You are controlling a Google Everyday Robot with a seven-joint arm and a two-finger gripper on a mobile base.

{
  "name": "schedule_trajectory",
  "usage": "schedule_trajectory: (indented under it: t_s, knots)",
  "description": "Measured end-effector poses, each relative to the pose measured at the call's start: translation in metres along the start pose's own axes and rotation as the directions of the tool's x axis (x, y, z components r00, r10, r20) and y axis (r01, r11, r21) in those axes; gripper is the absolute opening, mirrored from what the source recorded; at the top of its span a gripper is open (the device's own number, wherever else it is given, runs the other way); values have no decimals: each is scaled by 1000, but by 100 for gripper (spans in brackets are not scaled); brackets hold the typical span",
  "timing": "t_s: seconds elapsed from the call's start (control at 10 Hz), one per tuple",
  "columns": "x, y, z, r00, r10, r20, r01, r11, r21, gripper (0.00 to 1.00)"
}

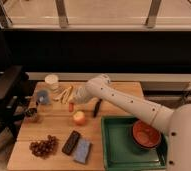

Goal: Place pepper in paper cup

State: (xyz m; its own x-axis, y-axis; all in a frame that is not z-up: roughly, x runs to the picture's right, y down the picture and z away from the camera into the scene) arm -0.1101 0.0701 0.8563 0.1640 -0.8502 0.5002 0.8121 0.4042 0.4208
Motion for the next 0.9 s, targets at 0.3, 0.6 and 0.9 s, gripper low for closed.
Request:
schedule_trajectory:
  t_s: [0.3,0.6,0.9]
  knots:
    - [23,4,-13,991,-2,-132,0,1000,-10,0]
    - [62,-4,-14,983,-44,-180,41,999,-22,0]
    - [107,-25,-15,981,-92,-172,94,996,6,0]
